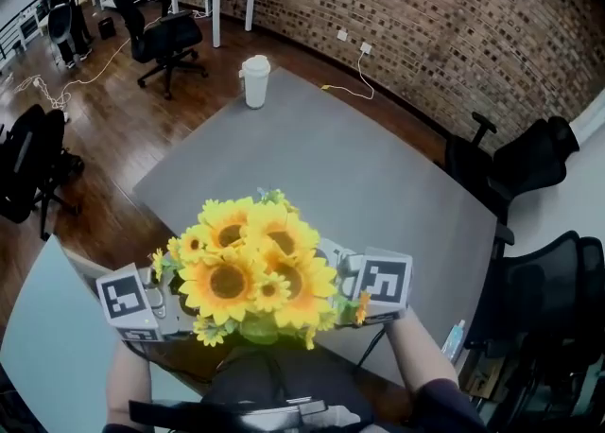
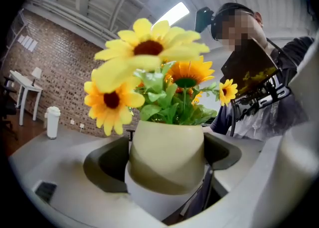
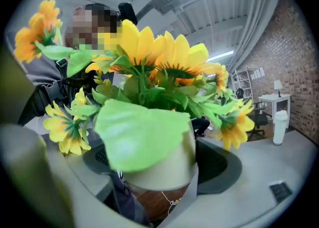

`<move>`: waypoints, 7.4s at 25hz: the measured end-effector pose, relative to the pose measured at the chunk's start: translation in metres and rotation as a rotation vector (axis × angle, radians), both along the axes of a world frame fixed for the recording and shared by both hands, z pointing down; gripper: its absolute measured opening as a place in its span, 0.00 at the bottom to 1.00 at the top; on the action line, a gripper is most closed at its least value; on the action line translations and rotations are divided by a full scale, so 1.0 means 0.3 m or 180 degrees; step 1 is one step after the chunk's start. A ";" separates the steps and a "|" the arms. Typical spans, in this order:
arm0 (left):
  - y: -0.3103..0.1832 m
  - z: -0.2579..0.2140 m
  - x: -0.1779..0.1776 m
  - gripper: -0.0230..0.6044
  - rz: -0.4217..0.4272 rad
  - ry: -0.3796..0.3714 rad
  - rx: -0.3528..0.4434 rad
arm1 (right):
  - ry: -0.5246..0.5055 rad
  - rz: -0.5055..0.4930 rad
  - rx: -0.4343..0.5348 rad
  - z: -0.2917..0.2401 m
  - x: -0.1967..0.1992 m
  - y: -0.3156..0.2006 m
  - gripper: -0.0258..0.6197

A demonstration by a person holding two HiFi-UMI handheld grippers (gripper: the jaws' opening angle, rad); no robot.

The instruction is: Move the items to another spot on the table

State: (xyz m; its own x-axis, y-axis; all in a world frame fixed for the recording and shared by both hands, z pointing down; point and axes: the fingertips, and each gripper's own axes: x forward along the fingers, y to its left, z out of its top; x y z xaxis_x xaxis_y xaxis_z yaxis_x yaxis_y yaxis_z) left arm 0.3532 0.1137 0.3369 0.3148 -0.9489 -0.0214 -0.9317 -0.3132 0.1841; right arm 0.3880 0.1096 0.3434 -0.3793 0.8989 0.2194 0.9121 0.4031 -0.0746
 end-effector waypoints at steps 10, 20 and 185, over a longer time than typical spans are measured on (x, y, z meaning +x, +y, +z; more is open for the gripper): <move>0.408 -0.030 -0.179 0.81 -0.0475 0.0105 0.0210 | -0.0474 -0.0959 0.0792 0.025 -0.221 0.353 0.77; 0.413 0.009 -0.218 0.80 -0.1268 -0.0018 0.0168 | 0.0209 -0.1134 -0.0001 -0.033 -0.294 0.370 0.77; 1.038 0.071 -2.895 0.80 -0.0942 0.0089 -0.0171 | 0.0151 -0.0547 -0.0368 0.024 -2.956 0.988 0.77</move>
